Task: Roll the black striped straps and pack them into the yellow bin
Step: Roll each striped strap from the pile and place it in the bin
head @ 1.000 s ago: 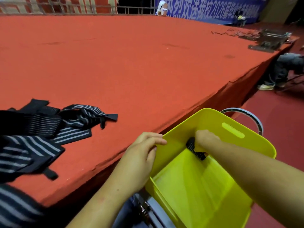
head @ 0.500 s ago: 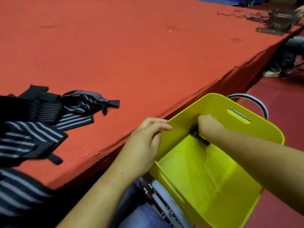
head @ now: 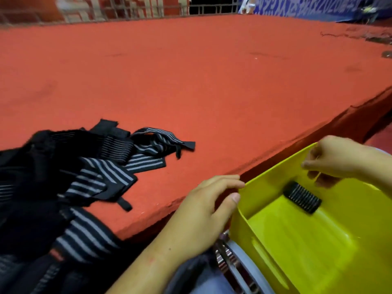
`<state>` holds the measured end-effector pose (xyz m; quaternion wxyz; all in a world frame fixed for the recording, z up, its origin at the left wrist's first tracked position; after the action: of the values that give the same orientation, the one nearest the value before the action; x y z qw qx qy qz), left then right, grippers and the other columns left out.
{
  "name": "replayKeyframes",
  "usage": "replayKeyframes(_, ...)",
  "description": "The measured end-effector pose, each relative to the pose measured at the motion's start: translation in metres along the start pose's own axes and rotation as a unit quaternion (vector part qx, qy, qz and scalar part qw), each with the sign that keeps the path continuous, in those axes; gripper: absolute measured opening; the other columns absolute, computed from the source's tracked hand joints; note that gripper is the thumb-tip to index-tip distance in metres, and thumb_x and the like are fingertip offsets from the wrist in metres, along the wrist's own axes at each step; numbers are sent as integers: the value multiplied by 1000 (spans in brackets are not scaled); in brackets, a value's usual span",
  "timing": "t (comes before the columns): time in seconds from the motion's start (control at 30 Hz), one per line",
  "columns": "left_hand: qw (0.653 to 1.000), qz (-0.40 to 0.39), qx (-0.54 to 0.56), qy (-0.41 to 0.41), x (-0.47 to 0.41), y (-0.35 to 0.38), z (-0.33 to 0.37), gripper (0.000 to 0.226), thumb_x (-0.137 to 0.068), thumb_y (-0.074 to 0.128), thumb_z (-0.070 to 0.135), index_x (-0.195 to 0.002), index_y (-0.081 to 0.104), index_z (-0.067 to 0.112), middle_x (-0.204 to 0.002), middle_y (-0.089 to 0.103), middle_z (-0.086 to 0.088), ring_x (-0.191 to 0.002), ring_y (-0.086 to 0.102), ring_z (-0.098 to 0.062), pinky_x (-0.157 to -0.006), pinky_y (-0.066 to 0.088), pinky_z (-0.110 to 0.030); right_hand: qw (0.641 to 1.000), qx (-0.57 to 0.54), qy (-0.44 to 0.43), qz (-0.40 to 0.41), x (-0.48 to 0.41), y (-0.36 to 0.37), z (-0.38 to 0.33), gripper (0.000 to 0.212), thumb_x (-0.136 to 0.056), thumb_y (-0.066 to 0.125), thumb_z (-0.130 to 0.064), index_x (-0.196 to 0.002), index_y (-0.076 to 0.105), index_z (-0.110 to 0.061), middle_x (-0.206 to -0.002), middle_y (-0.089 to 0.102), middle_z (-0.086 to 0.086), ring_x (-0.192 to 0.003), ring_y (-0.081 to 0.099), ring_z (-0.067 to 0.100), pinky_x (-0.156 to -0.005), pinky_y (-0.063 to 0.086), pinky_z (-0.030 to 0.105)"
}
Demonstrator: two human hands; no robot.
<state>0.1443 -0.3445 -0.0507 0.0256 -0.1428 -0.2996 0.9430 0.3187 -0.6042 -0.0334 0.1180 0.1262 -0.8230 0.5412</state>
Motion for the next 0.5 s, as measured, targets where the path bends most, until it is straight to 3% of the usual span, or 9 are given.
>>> replayKeyframes(0.1,998,43,-46,-31,24,-44,-24,24,-104,58,26,-126,67,30,-132,61,23,-130,49,8,-109,31,-9,977,-134,-140,87,41,-25,-61,19,-97,71,-16,-79,73,-10,-61,72,10,-48,70,31,-47,60,46)
replayKeyframes(0.23,981,113,-114,-113,73,-109,-67,26,-99,66,22,-121,68,34,-123,63,27,-122,53,9,-99,32,-4,927,-266,-263,-14,99,10,-156,17,-91,70,-21,-75,75,-21,-58,66,18,-41,63,27,-38,53,36)
replayKeyframes(0.3,968,146,-138,-151,98,-134,-86,27,-95,70,22,-118,70,36,-119,65,27,-120,55,7,-99,33,-5,915,-231,-316,-93,124,43,-197,15,-92,71,-22,-77,75,-22,-58,67,15,-45,65,29,-42,55,38)
replayKeyframes(0.37,954,165,-173,-180,122,-160,-102,30,-92,74,23,-117,69,37,-118,63,28,-119,54,8,-101,32,-5,916,-129,-358,-128,136,78,-233,16,-92,69,-30,-78,74,-26,-63,71,5,-50,68,23,-49,56,39)
replayKeyframes(0.5,928,188,-232,-222,161,-194,-127,34,-91,73,29,-121,63,43,-128,50,35,-125,43,9,-107,27,-7,909,34,-410,-71,124,132,-289,8,-89,72,-40,-90,75,-32,-78,73,-15,-69,66,-3,-65,45,11)
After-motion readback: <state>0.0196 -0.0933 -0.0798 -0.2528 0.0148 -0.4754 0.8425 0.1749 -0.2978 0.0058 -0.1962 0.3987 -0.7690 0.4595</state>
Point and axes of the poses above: each hand's wrist, its own x-axis away from the middle knuckle, its own y-axis out of the palm, z = x × y, the point moved 6 cm from there along -x, towards the middle knuckle
